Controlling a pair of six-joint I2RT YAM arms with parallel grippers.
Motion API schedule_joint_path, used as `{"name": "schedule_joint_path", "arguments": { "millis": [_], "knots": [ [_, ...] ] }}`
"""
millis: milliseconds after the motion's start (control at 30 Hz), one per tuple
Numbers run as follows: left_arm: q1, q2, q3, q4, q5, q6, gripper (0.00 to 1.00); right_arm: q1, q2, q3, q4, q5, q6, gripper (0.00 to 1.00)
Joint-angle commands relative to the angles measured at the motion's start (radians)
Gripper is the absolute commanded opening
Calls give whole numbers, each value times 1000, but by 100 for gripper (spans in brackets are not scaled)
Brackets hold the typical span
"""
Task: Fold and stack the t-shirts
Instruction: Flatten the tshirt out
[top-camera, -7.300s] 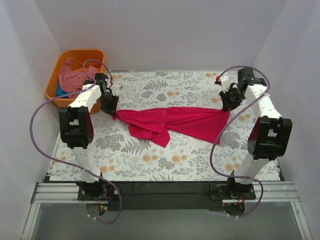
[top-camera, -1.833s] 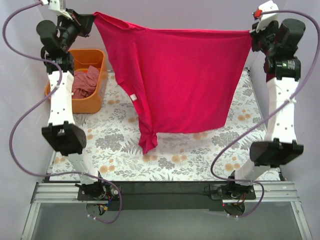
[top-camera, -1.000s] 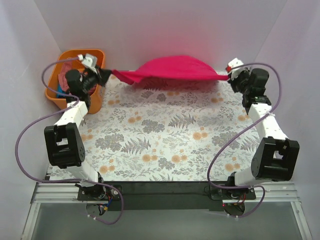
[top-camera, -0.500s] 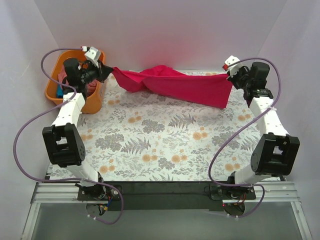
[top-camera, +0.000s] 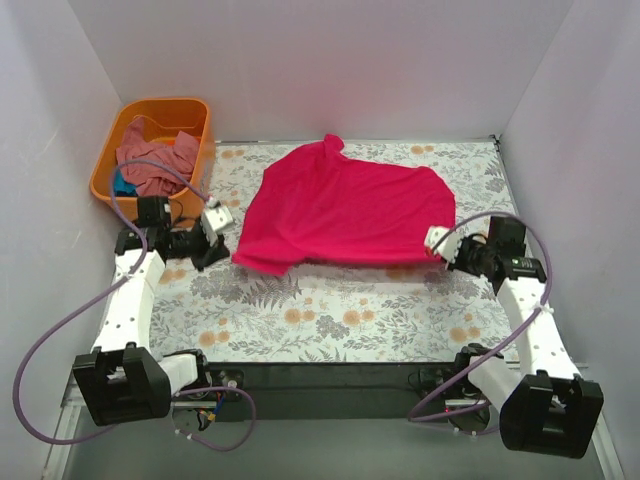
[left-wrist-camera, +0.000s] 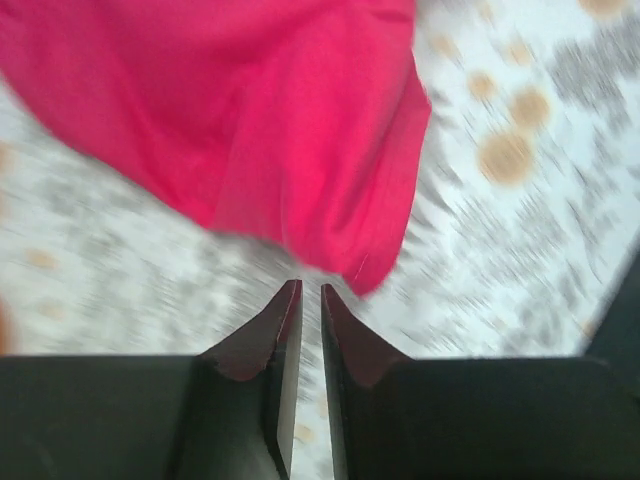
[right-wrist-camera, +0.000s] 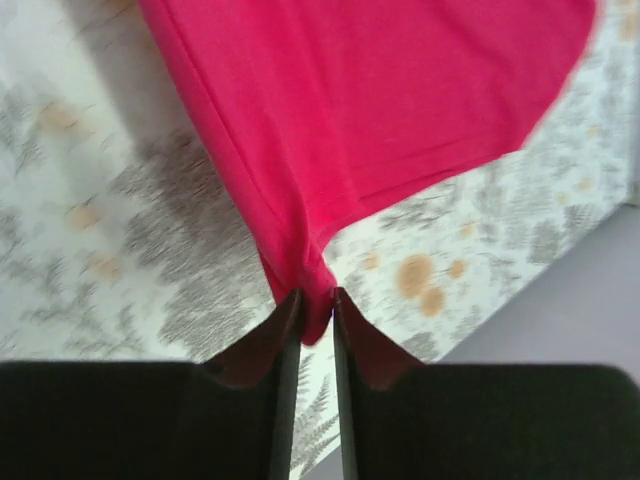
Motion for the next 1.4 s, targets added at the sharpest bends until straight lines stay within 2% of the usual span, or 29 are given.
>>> {"name": "schedule_joint_path", "arguments": {
  "millis": [0,33,67,167,233,300,333,367,400,433,467,533,567,700,900,1067,1200,1367],
  "knots": [
    [4,-65,-118,-331,-120,324,14,1,-76,-88,-190,49,-231,28],
    [4,-83,-147,-333,-128,320,14,1,-112,-89,-221,49,-255,48],
    [4,-112,-152,-334,-142,318,18,2,-127,-85,-249,42,-266,56],
    [5,-123,-115,-307,-136,239,25,1,-153,-51,-302,34,-262,61],
    [4,-80,-57,-313,-90,205,32,1,-102,-2,-303,26,-213,70],
    [-4,-13,-23,-287,-52,148,37,1,-26,50,-304,8,-84,70],
    [-11,10,-6,-246,-36,81,37,1,71,108,-304,3,-33,68],
    [-30,36,9,-203,-56,8,38,1,127,148,-309,2,84,65],
    [-86,56,11,-148,-88,-65,37,1,179,183,-310,2,135,62],
    [-111,103,13,-45,-125,-129,31,1,278,250,-313,8,193,54],
    [-164,127,13,9,-225,-257,29,1,325,282,-325,11,235,51],
    [-250,209,22,128,-325,-367,26,2,424,350,-329,13,344,44],
    [-273,240,35,153,-394,-431,25,2,451,365,-324,8,373,43],
    [-317,438,158,210,-496,-551,18,13,570,434,-316,20,490,40],
    [-318,607,178,272,-591,-581,16,16,713,405,-243,123,535,35],
    [-320,636,82,252,-654,-561,16,16,758,330,-169,232,510,33],
    [-321,575,-33,187,-660,-568,15,16,718,273,-169,278,469,32],
    [-329,357,-184,24,-637,-567,11,16,566,159,-212,318,375,31]
  ]
}}
